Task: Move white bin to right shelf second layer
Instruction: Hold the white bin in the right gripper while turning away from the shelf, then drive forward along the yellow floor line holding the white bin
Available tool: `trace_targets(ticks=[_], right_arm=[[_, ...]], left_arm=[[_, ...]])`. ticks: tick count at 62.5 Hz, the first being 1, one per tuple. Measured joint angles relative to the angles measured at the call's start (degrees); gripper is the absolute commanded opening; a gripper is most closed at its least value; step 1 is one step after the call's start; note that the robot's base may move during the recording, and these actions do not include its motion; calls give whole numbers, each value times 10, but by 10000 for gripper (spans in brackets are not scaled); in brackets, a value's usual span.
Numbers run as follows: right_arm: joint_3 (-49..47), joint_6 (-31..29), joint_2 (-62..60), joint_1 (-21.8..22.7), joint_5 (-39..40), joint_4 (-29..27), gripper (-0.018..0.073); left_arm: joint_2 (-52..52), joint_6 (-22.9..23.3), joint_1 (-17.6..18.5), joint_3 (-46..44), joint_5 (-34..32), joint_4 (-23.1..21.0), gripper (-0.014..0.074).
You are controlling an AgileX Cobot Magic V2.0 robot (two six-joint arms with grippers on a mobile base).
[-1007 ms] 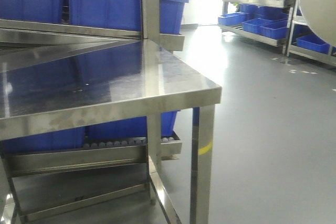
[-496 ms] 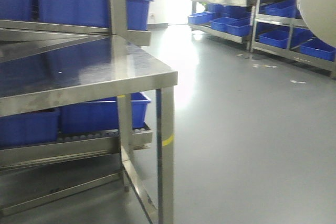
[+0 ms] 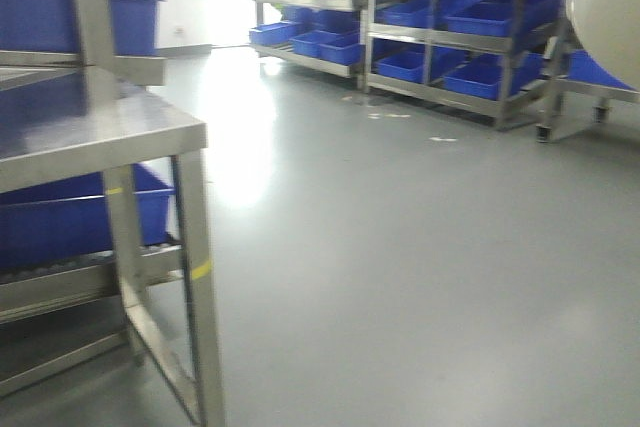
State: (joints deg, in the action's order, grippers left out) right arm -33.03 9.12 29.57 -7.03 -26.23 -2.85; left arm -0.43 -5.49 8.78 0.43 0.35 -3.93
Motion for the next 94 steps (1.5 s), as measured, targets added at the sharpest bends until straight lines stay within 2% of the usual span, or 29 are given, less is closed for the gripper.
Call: trace_targets(ticks=[94], right_arm=[[0, 0, 0, 0, 0, 0, 56]], left_arm=[[0, 0, 0, 0, 0, 0, 85]])
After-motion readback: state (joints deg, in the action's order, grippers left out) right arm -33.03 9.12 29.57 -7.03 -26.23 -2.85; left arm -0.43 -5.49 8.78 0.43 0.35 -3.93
